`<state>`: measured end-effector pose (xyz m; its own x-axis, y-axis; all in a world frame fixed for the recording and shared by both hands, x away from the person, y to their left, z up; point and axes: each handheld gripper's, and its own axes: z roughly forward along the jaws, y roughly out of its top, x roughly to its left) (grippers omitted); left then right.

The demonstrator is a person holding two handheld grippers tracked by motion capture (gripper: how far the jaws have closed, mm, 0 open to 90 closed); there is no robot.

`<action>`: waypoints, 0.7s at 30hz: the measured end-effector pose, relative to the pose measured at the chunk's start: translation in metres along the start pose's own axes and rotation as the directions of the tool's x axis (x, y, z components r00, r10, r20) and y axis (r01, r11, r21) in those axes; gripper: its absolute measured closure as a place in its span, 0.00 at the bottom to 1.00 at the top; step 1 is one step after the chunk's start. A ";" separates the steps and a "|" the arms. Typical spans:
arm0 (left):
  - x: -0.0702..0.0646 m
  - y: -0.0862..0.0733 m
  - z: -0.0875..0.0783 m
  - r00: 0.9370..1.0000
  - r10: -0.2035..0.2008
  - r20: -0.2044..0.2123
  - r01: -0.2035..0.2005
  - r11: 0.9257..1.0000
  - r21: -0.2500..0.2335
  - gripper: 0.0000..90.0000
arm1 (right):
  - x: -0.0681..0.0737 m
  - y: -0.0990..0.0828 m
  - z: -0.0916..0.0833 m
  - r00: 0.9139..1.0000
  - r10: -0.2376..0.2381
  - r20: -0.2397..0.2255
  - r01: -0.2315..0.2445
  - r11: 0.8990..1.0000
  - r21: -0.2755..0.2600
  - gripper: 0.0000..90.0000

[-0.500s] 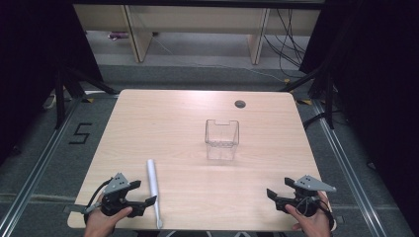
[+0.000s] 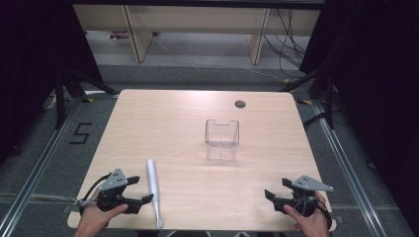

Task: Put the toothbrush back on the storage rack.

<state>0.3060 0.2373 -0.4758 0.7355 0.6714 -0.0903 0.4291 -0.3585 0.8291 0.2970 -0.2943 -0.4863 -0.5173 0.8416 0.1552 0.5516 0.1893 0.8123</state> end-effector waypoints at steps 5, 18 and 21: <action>0.003 0.014 -0.006 0.994 0.109 0.026 -0.110 0.992 0.055 0.21 | -0.001 0.000 0.001 1.000 0.002 -0.023 -0.002 1.000 0.001 0.21; 0.011 0.041 0.004 0.922 0.367 0.123 -0.387 0.890 0.241 0.28 | -0.001 0.000 0.003 0.999 0.010 -0.032 -0.010 1.000 0.015 0.21; 0.010 0.045 0.007 0.902 0.408 0.140 -0.431 0.859 0.276 0.26 | -0.001 0.000 0.002 1.000 0.002 -0.025 -0.002 1.000 0.020 0.21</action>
<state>0.3367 0.2235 -0.4437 0.9119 0.3690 0.1795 0.1964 -0.7766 0.5987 0.2989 -0.2944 -0.4881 -0.5324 0.8291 0.1708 0.5651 0.1978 0.8010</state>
